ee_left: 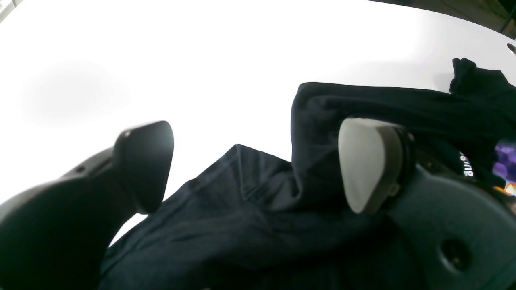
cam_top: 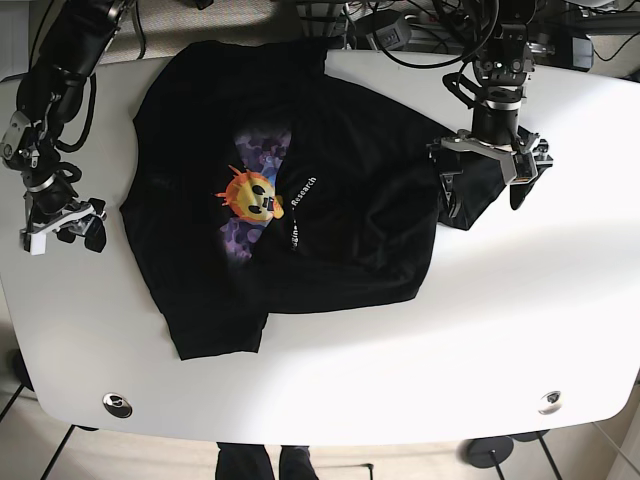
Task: Fold the T-shirt properly
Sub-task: 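Grasp the black shirt's edges with both grippers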
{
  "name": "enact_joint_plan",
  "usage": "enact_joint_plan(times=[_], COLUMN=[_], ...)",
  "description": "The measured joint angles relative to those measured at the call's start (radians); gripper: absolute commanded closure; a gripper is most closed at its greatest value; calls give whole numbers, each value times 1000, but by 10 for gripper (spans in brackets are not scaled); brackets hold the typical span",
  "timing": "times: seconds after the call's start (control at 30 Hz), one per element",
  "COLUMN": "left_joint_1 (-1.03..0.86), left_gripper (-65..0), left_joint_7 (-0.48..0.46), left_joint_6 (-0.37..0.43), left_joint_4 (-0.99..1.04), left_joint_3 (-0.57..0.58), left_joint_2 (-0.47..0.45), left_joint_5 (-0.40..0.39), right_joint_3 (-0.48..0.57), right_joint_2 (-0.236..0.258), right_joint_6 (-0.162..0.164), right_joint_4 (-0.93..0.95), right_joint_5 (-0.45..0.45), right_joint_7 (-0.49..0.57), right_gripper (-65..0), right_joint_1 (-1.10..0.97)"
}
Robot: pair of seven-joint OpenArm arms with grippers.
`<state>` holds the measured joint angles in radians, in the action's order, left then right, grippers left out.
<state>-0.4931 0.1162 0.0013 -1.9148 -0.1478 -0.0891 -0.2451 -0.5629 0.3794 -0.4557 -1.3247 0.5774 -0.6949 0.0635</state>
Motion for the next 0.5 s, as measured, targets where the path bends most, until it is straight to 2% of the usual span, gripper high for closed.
enact_joint_plan(times=[0.1, 0.2, 0.4, 0.5], left_joint_1=[39, 65, 84, 88], left_gripper=[-618, -618, -618, -618], left_joint_7=[32, 63, 71, 71], left_joint_6=[1, 0, 0, -2], left_joint_4=[9, 13, 14, 14], left_joint_3=[0, 0, 0, 0], left_joint_2=[0, 0, 0, 0], left_joint_5=[0, 0, 1, 1], right_joint_3=[-1, -2, -1, 3], right_joint_2=[16, 11, -61, -70], right_joint_6=[-53, -114, -124, -125], right_joint_4=[177, 264, 280, 285], right_joint_5=[-74, -145, -150, -136], right_joint_7=[1, 3, 66, 66], right_gripper=[-403, -401, -409, -409], right_joint_1=[73, 118, 105, 108])
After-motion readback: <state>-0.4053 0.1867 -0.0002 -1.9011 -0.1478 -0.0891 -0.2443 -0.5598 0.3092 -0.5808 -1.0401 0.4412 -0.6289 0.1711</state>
